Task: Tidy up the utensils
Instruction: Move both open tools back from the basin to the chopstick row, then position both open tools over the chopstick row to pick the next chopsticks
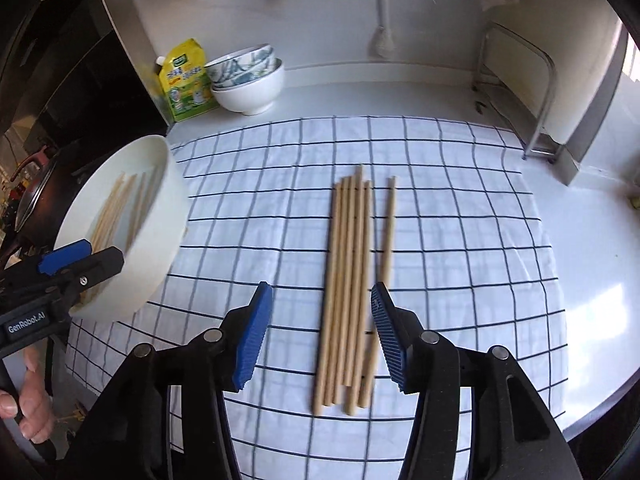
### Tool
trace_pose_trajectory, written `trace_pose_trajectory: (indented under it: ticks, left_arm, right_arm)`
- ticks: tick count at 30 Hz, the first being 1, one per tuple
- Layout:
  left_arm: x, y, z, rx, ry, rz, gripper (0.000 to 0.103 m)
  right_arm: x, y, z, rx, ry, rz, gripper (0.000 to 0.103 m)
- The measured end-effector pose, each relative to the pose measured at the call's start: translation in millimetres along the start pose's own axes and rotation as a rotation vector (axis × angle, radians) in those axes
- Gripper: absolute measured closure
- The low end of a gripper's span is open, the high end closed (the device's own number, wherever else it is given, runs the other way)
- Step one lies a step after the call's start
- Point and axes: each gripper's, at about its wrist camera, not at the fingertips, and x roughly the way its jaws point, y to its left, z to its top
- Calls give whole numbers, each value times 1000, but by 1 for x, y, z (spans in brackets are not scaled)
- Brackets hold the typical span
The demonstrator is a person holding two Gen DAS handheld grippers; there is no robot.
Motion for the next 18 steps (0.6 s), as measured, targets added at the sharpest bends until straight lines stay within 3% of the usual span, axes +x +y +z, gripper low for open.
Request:
trace_pose_trajectory:
  ticks: [9,18]
  left_arm:
    - [40,-59,-6,44,64,-25,31]
    - [63,-69,-11,34,94,5,30]
  right_arm:
    - [22,-57,-23,15,51,-67,53]
    - [53,-57,-19,-20,65,-44,53]
